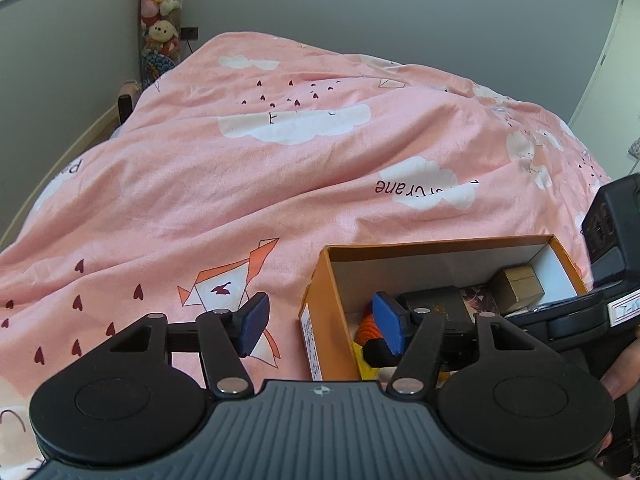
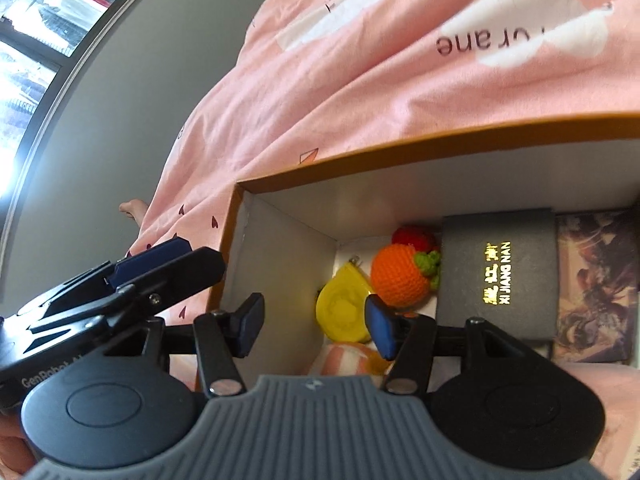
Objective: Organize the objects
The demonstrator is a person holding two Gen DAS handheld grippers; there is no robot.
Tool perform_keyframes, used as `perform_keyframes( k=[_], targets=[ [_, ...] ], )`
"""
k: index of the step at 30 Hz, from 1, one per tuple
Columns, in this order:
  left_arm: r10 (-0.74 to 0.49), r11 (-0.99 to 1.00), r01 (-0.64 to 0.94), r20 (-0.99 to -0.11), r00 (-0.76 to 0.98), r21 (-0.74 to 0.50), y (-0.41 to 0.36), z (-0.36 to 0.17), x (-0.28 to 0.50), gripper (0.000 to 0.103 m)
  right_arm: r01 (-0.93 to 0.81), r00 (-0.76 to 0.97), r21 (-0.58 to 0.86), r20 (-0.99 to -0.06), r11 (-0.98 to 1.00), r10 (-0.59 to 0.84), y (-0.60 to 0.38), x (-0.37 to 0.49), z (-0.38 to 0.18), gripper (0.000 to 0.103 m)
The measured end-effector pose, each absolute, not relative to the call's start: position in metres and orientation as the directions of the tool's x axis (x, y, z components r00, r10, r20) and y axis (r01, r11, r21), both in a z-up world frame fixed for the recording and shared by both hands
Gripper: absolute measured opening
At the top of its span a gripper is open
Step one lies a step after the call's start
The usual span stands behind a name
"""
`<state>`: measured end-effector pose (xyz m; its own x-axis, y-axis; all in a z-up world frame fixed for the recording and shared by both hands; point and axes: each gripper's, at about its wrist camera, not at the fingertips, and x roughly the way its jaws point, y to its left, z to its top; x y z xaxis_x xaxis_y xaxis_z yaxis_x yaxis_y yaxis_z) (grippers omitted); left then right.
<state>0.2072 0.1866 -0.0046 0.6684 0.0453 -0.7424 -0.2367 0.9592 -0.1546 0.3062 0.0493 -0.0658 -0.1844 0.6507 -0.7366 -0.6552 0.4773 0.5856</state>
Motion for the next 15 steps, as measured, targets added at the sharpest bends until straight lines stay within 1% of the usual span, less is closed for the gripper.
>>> perform_keyframes(
  k=[4, 7, 9, 11, 13, 15],
  targets=[
    [0.059, 0.964, -0.228, -0.727, 0.684, -0.136, 0.172, 0.007, 0.197, 0.072, -0.711, -0.124, 0.525, -0.748, 0.467, 0.653, 0.032, 0.296, -0.045, 0.058],
    [0.067, 0.966, -0.223, -0.697, 0.714, -0.134, 0.156, 0.019, 0.185, 0.076, -0.752, -0.067, 0.471, -0.75, 0.461, 0.658, 0.015, 0.289, -0.023, 0.058],
    [0.082, 0.966, -0.223, -0.67, 0.738, -0.129, 0.142, 0.027, 0.177, 0.079, -0.781, -0.013, 0.421, -0.749, 0.461, 0.663, 0.0, 0.283, -0.01, 0.06],
    [0.097, 0.966, -0.227, -0.636, 0.766, -0.126, 0.127, 0.034, 0.167, 0.083, -0.809, 0.053, 0.361, -0.742, 0.465, 0.668, -0.018, 0.276, 0.002, 0.064],
    [0.117, 0.967, -0.23, -0.607, 0.786, -0.112, 0.111, 0.038, 0.158, 0.084, -0.829, 0.128, 0.295, -0.727, 0.475, 0.674, -0.039, 0.27, 0.013, 0.068],
    [0.129, 0.968, -0.228, -0.576, 0.807, -0.103, 0.096, 0.04, 0.147, 0.085, -0.833, 0.199, 0.242, -0.708, 0.498, 0.678, -0.062, 0.264, 0.021, 0.069]
  ],
)
